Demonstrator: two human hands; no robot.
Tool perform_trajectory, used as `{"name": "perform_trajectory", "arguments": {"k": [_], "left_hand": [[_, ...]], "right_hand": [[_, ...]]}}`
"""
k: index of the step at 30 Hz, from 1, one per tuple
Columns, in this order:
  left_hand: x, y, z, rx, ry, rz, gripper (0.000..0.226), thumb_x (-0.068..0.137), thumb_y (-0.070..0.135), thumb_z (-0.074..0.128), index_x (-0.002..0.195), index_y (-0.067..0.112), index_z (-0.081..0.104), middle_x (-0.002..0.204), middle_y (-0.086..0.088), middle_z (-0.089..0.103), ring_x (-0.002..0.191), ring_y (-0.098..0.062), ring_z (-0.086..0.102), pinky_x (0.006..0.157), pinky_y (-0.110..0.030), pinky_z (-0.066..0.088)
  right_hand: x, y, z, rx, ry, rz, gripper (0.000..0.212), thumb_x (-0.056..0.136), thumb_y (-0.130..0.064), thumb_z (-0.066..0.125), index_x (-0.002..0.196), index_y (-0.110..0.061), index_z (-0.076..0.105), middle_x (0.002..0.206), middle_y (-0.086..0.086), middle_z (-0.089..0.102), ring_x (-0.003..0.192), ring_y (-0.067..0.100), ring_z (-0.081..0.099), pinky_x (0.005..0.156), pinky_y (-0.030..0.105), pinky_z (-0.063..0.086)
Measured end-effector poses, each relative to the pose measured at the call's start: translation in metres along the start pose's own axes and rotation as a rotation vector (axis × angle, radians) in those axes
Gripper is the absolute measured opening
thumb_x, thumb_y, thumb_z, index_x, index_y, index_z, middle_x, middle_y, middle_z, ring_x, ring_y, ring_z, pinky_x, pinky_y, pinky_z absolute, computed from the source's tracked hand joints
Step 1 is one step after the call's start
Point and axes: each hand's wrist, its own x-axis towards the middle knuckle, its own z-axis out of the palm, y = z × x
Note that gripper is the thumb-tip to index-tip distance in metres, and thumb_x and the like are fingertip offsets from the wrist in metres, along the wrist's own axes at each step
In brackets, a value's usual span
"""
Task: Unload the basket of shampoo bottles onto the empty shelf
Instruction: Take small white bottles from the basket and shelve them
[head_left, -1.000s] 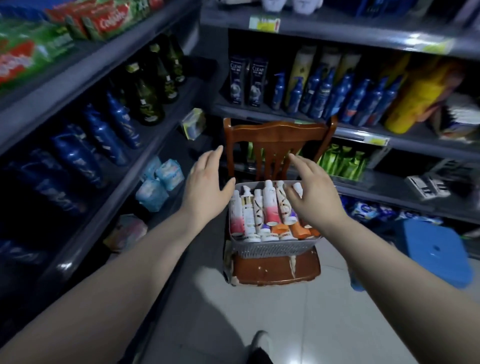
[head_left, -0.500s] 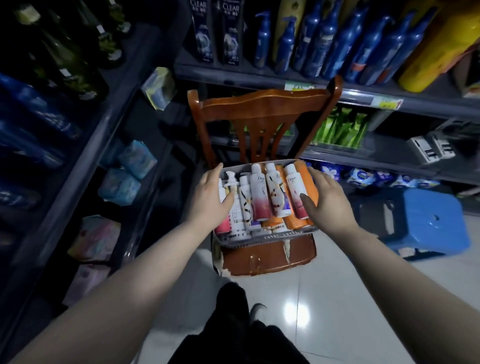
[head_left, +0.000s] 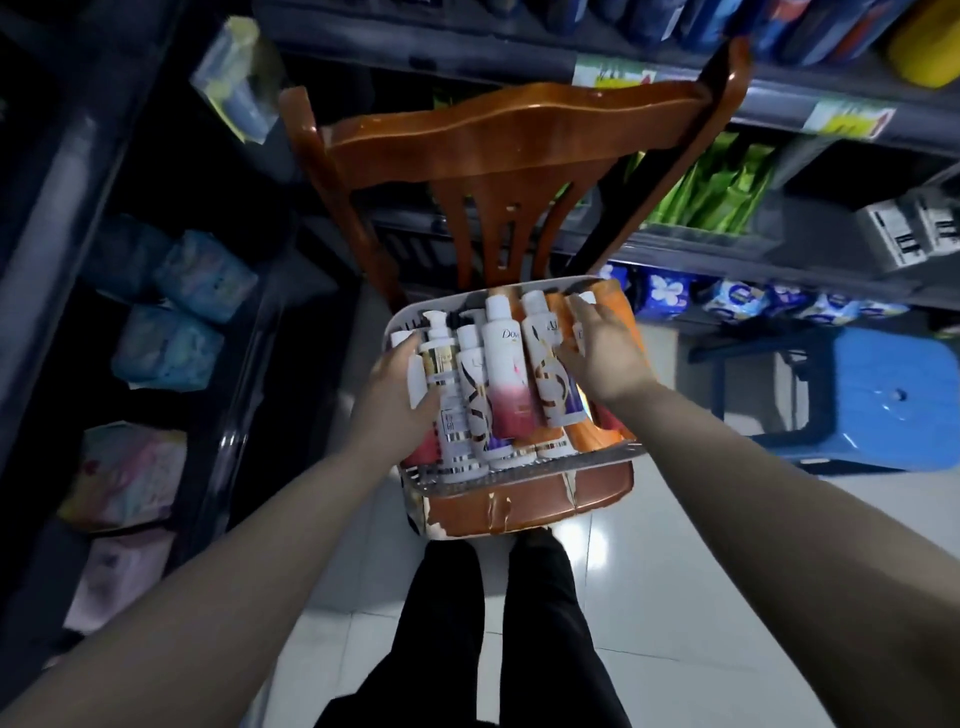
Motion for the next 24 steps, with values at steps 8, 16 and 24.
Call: {"name": "perform_trajectory", "arguments": {"k": [8, 16, 24], "left_hand": [[0.007, -0.005, 0.024, -0.06, 0.072, -0.055, 0.066, 0.091, 0.025, 0.062, 0.149, 0.023, 0.031, 0.146, -0.005, 0.042, 0.129, -0.017, 0.043, 0.095, -0.025, 0.033], [0.01, 0.011, 0.036, -0.221, 0.115, -0.058, 0.056, 0.092, 0.022, 0.061, 0.144, 0.021, 0.041, 0.14, 0.003, 0.05, 0.127, -0.007, 0.045, 0.103, -0.025, 0.037], [0.021, 0.069, 0.07, -0.371, -0.148, -0.005, 0.07, 0.087, 0.035, 0.069, 0.147, 0.028, 0.034, 0.128, 0.019, 0.047, 0.123, 0.003, 0.043, 0.093, -0.005, 0.033]], "right_hand": [[0.07, -0.016, 0.023, -0.129, -0.15, -0.026, 0.043, 0.091, -0.022, 0.053, 0.129, -0.003, 0.046, 0.12, 0.024, 0.057, 0.11, 0.039, 0.054, 0.088, 0.039, 0.045], [0.081, -0.017, 0.008, 0.126, -0.36, 0.103, 0.048, 0.08, -0.021, 0.069, 0.126, -0.019, 0.055, 0.108, 0.004, 0.064, 0.094, 0.02, 0.062, 0.077, 0.03, 0.051], [0.053, 0.007, -0.036, 0.35, -0.188, -0.026, 0.033, 0.077, -0.024, 0.077, 0.106, -0.023, 0.064, 0.093, -0.002, 0.068, 0.093, 0.015, 0.064, 0.074, 0.027, 0.054]]}}
